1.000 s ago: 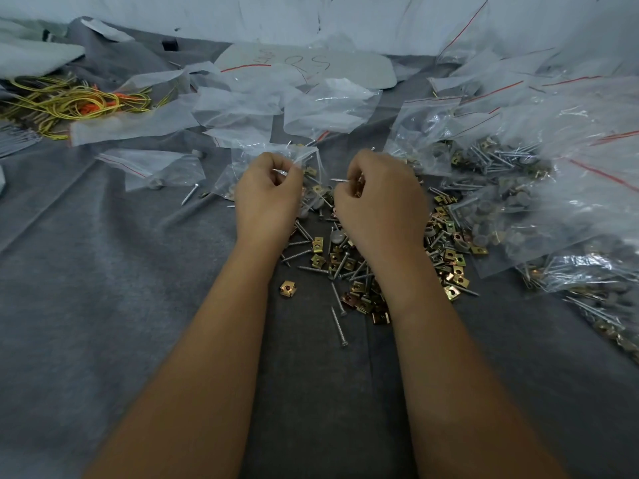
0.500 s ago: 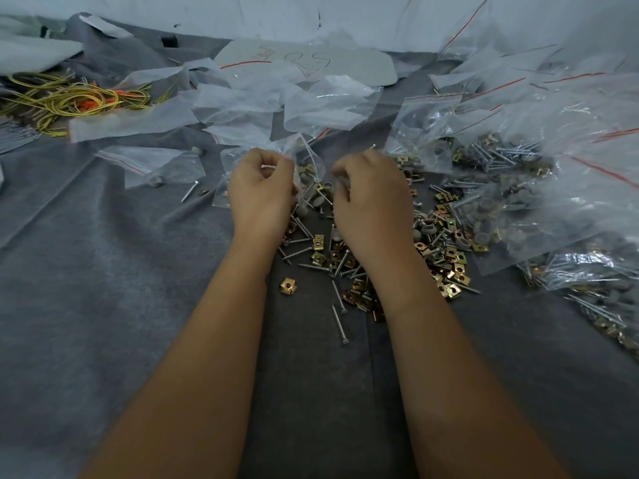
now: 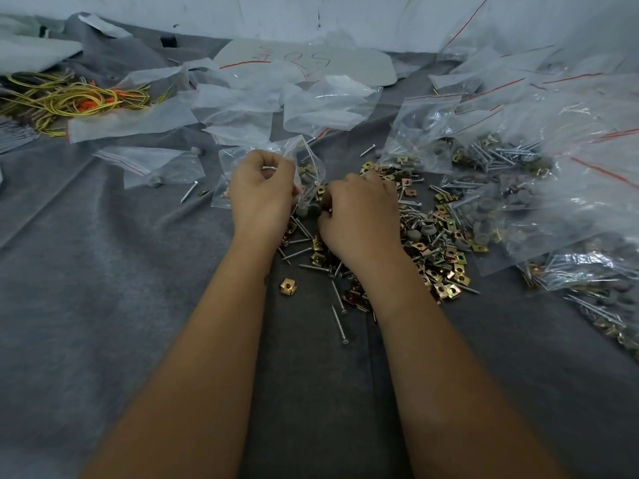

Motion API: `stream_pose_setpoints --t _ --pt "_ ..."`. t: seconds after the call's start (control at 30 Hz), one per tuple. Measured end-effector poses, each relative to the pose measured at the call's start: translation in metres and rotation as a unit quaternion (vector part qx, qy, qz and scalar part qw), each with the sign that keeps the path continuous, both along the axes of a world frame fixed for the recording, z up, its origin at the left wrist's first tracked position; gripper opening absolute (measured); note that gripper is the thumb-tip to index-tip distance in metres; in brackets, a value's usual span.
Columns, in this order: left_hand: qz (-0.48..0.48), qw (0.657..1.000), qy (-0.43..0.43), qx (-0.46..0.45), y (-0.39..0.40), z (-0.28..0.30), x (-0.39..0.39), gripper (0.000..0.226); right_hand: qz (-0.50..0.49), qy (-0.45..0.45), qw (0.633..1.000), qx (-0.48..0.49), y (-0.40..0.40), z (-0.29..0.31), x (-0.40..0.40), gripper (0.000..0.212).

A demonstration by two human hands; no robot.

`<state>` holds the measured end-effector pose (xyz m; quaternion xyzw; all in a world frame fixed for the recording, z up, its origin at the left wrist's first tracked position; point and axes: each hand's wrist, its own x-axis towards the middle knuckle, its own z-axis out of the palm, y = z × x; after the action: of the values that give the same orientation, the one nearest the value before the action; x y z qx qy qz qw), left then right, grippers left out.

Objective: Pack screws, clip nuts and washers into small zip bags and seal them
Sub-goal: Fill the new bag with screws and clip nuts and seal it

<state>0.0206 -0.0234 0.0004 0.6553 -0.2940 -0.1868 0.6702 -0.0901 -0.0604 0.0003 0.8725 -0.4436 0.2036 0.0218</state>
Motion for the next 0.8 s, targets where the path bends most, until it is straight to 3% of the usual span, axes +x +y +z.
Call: stream_pose_setpoints --t 0.33,0.57,0.67,0.8 --pt "-0.008 1.0 -0.01 0.002 -0.002 -0.003 0.002 0.014 -0.002 -0.007 0.999 0.043 -0.001 0.001 -0.004 0.021" --pt "-0.003 1.0 -0.029 0.01 0.0 -0.003 0.001 0.014 -0.049 -0.191 0.98 0.027 -0.001 0.011 -0.009 0.004" --pt "-0.005 0.999 -0.048 0.018 0.001 -0.002 0.0 0.013 -0.012 -0.261 0.965 0.027 0.0 0.015 -0.01 0.003" --pt "-0.026 0.996 -0.082 0.024 0.002 -0.001 -0.003 0.012 0.046 -0.222 0.974 -0.019 0.002 0.013 -0.008 0.003"
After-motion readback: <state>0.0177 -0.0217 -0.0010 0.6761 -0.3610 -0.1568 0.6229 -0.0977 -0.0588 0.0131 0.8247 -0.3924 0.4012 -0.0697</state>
